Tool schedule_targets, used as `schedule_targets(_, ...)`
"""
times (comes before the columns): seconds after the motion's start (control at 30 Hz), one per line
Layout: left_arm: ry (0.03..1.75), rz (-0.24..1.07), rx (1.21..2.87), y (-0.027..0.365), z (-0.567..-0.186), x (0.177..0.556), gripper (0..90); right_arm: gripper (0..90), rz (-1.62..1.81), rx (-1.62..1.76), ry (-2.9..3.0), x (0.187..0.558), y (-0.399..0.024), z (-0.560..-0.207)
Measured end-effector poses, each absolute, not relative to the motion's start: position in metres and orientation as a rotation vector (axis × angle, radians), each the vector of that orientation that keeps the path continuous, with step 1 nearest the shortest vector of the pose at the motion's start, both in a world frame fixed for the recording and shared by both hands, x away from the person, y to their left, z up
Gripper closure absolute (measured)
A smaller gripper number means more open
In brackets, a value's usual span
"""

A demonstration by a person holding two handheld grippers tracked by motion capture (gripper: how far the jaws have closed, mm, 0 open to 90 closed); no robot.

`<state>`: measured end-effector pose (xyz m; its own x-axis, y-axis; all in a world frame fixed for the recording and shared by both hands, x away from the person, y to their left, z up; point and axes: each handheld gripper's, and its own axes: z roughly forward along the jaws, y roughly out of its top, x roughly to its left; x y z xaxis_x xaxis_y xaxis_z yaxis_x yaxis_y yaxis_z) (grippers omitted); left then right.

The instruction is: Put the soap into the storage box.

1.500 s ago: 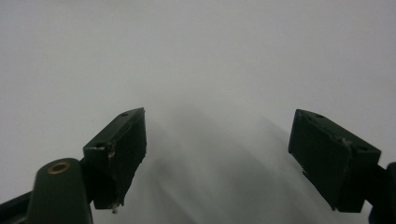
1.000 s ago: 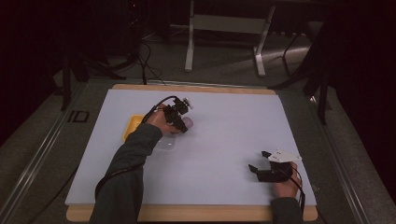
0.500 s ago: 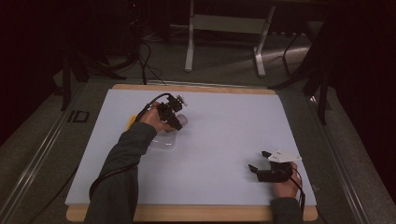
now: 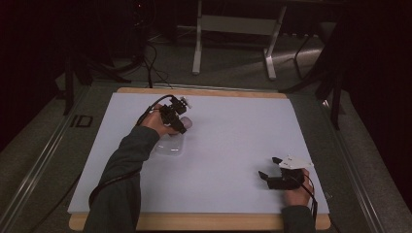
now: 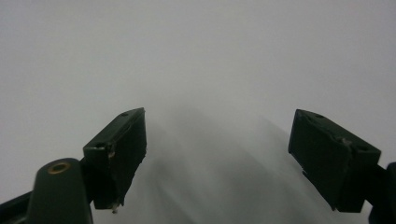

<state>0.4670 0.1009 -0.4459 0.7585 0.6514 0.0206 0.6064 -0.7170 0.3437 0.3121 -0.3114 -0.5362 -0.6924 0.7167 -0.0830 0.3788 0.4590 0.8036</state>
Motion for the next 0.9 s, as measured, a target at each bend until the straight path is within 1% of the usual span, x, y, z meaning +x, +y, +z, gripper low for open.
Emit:
schedule_targets(0.27,0.975,0.207,2.642,0.104,-0.441,0.467,49.7,18.9,1.117,0.919,2.3,0.312,-0.311,-0.536)
schedule_targets(0.9,1.044,0.221,2.62,0.12,-0.438,0.466,49.7,18.9,1.116,0.919,2.299,0.312,-0.311,-0.536)
